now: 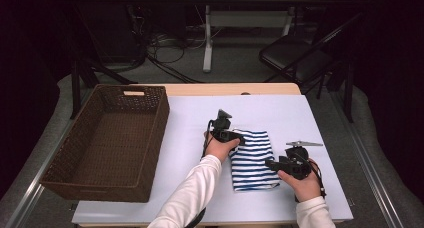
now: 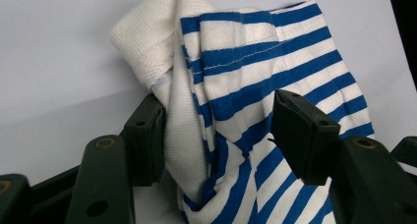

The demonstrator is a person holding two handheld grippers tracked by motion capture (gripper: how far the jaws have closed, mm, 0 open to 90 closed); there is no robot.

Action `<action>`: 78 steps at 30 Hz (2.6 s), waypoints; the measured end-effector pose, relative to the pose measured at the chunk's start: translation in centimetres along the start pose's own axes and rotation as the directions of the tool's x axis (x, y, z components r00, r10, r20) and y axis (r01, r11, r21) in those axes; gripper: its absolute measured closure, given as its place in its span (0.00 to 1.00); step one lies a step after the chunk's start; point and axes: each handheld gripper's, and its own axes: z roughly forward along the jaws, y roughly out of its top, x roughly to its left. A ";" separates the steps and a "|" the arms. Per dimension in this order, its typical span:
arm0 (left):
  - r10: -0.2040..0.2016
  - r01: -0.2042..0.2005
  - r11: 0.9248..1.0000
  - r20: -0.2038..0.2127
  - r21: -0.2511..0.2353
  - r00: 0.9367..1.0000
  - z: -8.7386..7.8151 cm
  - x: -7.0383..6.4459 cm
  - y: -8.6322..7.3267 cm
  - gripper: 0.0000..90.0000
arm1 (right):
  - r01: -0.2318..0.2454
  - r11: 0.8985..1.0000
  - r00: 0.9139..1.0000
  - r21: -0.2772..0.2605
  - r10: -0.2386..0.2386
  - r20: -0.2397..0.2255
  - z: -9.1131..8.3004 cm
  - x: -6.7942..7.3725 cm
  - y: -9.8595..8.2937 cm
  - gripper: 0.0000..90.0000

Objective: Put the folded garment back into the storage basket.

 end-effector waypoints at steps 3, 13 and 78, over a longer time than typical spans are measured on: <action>0.003 -0.003 1.000 0.000 -0.005 1.000 -0.1 0.3 0.0 0.50 | -0.030 0.999 1.000 0.022 0.030 -0.005 0.0 -0.1 0.1 0.41; -0.013 0.013 1.000 0.007 -0.011 1.000 -0.2 0.8 -0.2 0.61 | -0.100 0.993 0.994 0.068 0.103 -0.034 0.3 -0.8 0.3 0.39; 0.002 -0.002 1.000 -0.003 -0.017 1.000 -0.2 0.8 -0.3 0.70 | -0.256 0.952 0.962 0.170 0.267 -0.047 1.7 -2.1 0.1 0.94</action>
